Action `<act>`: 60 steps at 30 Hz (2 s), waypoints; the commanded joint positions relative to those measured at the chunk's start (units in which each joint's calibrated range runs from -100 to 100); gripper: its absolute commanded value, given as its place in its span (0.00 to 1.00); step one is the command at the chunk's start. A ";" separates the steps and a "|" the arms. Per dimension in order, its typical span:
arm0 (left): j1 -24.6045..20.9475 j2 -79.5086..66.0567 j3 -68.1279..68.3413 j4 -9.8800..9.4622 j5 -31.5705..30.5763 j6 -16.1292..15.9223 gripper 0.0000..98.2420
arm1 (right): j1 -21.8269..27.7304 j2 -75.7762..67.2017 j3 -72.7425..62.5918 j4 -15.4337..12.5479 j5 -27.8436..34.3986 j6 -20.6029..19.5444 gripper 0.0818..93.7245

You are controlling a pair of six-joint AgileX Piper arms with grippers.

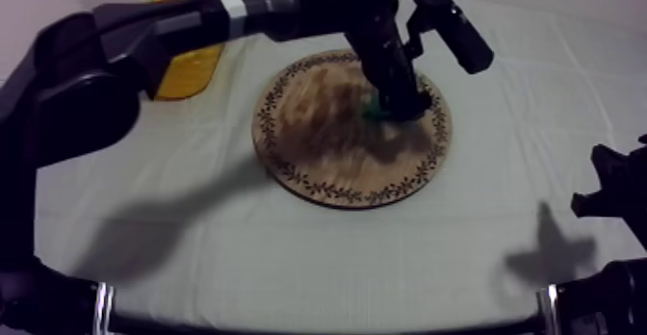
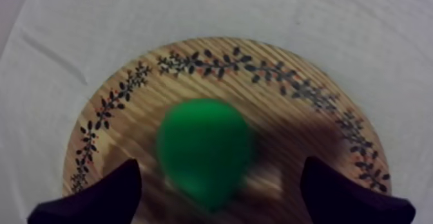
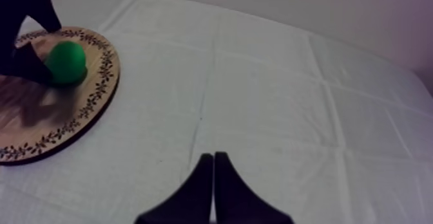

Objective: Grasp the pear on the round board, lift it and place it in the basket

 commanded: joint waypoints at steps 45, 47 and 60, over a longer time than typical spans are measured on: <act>-8.95 -27.54 13.43 5.24 12.56 -0.33 0.55 | 0.01 0.01 0.05 0.01 0.05 0.01 0.00; -10.65 -31.75 17.71 5.00 13.02 -0.52 0.54 | 0.01 0.01 0.05 0.01 0.05 0.01 0.00; -24.43 -39.91 29.42 1.11 4.61 -1.62 0.56 | 0.01 0.01 0.05 0.01 0.05 0.01 0.00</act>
